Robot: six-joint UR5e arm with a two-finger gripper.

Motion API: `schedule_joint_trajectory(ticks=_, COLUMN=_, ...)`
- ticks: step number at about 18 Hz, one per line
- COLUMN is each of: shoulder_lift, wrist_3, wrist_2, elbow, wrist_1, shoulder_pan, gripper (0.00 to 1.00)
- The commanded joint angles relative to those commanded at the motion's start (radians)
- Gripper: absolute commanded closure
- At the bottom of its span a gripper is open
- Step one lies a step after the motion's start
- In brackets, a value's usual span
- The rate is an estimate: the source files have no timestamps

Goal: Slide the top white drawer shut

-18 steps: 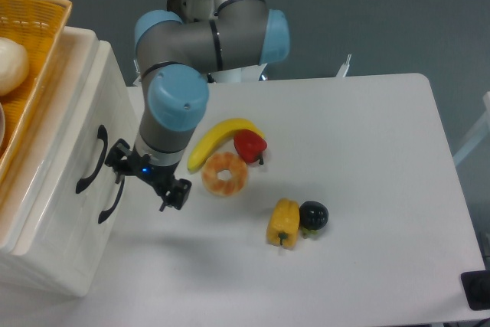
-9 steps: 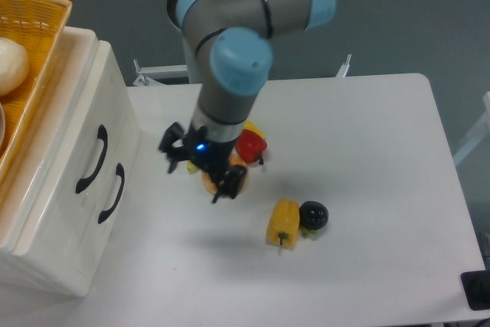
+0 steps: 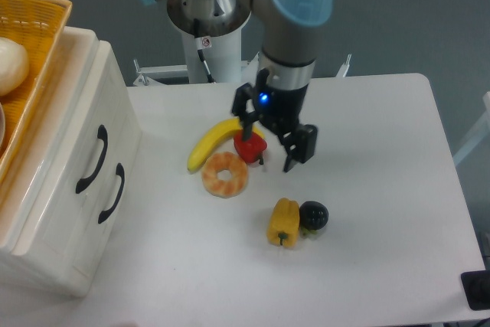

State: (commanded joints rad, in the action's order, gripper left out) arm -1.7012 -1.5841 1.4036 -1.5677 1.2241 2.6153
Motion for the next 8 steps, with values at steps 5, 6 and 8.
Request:
schedule_joint_trajectory(ticks=5, shoulder_lift=0.014, wrist_3=-0.116, wrist_2=0.003, elbow=-0.009, wrist_1=0.000, shoulder_pan=0.051, gripper=0.00)
schedule_joint_trajectory(ticks=6, shoulder_lift=0.015, wrist_3=-0.116, wrist_2=0.003, elbow=-0.009, wrist_1=0.000, shoulder_pan=0.054, gripper=0.00)
schedule_joint_trajectory(ticks=8, shoulder_lift=0.017, wrist_3=-0.116, wrist_2=0.006, elbow=-0.011, wrist_1=0.000, shoulder_pan=0.055, gripper=0.00)
